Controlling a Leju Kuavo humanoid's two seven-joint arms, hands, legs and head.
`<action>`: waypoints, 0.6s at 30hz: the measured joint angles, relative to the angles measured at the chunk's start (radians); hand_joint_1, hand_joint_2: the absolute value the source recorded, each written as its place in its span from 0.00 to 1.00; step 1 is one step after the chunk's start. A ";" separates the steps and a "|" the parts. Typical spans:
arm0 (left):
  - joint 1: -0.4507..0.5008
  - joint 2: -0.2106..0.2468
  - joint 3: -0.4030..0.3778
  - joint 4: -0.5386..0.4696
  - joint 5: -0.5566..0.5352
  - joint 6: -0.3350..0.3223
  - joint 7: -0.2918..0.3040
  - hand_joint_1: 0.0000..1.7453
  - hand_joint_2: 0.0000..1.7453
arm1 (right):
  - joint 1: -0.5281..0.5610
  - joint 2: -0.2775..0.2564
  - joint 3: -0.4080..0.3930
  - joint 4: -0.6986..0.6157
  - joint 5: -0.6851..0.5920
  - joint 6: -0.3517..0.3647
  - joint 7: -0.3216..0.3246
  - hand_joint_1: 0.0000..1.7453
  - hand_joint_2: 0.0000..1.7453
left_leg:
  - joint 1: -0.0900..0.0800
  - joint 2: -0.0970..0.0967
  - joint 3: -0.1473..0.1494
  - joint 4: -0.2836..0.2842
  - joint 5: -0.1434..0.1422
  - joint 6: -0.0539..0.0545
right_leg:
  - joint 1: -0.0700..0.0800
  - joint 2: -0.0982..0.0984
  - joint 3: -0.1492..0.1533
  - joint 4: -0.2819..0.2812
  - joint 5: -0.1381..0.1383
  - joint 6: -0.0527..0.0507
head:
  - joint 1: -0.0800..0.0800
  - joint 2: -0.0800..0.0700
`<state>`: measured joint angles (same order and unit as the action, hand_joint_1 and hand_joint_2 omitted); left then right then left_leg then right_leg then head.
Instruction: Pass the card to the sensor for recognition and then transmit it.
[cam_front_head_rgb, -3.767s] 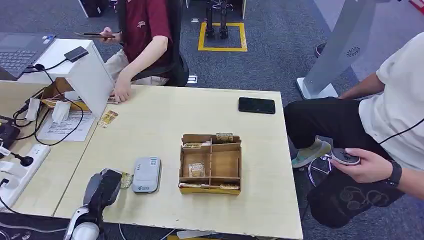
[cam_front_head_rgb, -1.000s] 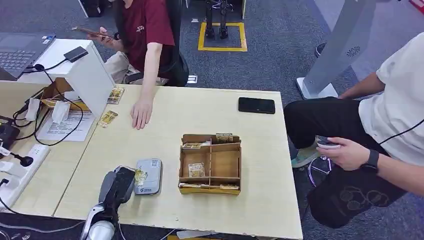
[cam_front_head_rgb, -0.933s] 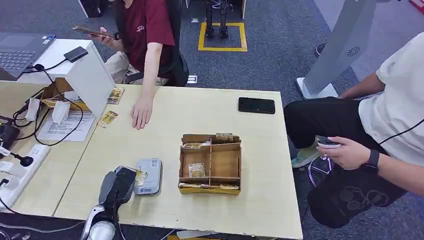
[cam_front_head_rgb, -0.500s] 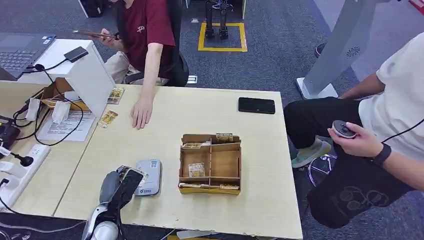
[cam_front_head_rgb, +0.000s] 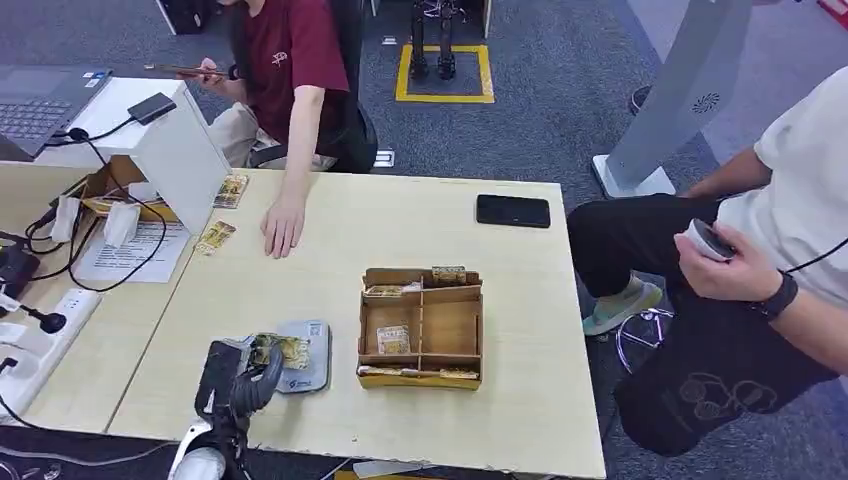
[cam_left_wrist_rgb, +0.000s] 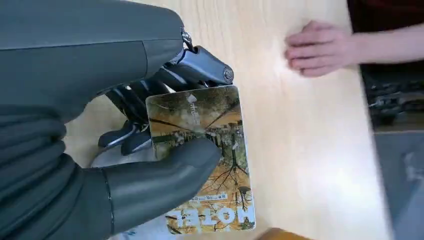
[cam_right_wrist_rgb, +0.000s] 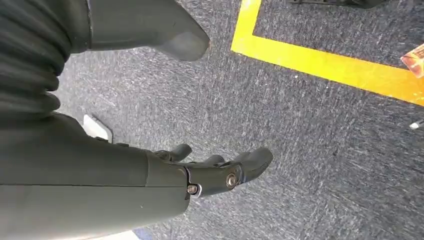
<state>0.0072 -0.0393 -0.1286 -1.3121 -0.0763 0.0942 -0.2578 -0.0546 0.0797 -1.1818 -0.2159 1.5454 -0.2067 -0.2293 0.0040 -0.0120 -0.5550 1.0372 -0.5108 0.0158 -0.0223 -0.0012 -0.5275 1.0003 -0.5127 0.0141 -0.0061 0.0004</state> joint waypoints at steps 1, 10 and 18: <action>0.002 0.000 0.000 -0.019 0.046 0.002 -0.009 1.00 1.00 | 0.000 0.000 0.001 0.000 0.000 0.000 0.000 0.00 1.00 | 0.000 0.000 0.000 0.000 0.000 0.000 | 0.000 0.000 0.000 0.000 0.000 0.000 | 0.000 0.000; -0.030 0.001 0.024 -0.140 0.061 0.107 -0.119 1.00 1.00 | -0.001 0.000 0.018 0.001 0.001 0.001 -0.001 0.00 1.00 | 0.000 0.000 0.000 0.000 0.001 0.000 | 0.000 0.000 0.000 0.000 0.000 0.000 | 0.000 0.000; -0.106 0.024 0.034 -0.157 -0.196 0.294 -0.179 1.00 1.00 | -0.005 0.001 0.040 0.001 0.003 0.013 -0.004 0.00 1.00 | 0.000 -0.001 0.000 0.000 0.001 0.000 | 0.000 -0.001 0.000 0.000 0.000 0.000 | 0.000 0.000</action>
<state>-0.0984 -0.0156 -0.0942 -1.4687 -0.2724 0.3878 -0.4364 -0.0594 0.0809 -1.1421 -0.2148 1.5484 -0.1942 -0.2331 0.0041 -0.0127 -0.5549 1.0372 -0.5099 0.0157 -0.0221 -0.0018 -0.5275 1.0008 -0.5123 0.0136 -0.0061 0.0000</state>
